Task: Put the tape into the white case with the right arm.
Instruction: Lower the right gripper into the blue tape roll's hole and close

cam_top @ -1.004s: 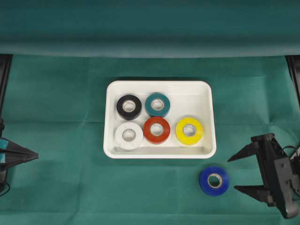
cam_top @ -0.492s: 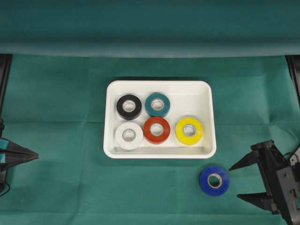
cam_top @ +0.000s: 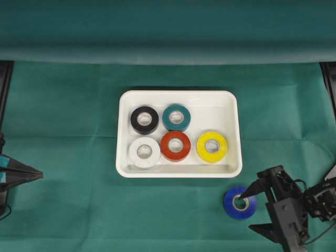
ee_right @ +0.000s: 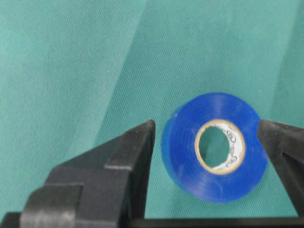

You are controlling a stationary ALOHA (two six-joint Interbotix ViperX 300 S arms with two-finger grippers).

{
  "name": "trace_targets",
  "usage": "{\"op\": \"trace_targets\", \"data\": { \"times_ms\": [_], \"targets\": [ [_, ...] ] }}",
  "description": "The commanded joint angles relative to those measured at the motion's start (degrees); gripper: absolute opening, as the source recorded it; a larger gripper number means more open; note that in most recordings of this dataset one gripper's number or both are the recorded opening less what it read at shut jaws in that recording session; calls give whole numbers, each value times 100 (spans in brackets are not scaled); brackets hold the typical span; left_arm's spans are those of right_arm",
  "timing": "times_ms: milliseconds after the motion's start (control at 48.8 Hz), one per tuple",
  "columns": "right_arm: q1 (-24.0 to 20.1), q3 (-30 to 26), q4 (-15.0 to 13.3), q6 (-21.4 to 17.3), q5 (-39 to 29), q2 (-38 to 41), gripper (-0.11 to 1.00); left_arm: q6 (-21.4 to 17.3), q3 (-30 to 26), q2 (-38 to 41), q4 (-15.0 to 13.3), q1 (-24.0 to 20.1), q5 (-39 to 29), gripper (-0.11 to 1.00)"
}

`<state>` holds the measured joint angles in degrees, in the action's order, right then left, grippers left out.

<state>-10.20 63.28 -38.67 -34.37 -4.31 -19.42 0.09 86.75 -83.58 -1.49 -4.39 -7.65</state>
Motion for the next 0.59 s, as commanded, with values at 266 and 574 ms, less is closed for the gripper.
{"op": "trace_targets", "data": {
  "times_ms": [266,574],
  "targets": [
    [-18,-123,9,-26,-176,264,69,0,-70,53,9,-18,62,0],
    [-18,-272,18,-26,-132,949,69,0,-70,53,9,-9,62,0]
  ]
}}
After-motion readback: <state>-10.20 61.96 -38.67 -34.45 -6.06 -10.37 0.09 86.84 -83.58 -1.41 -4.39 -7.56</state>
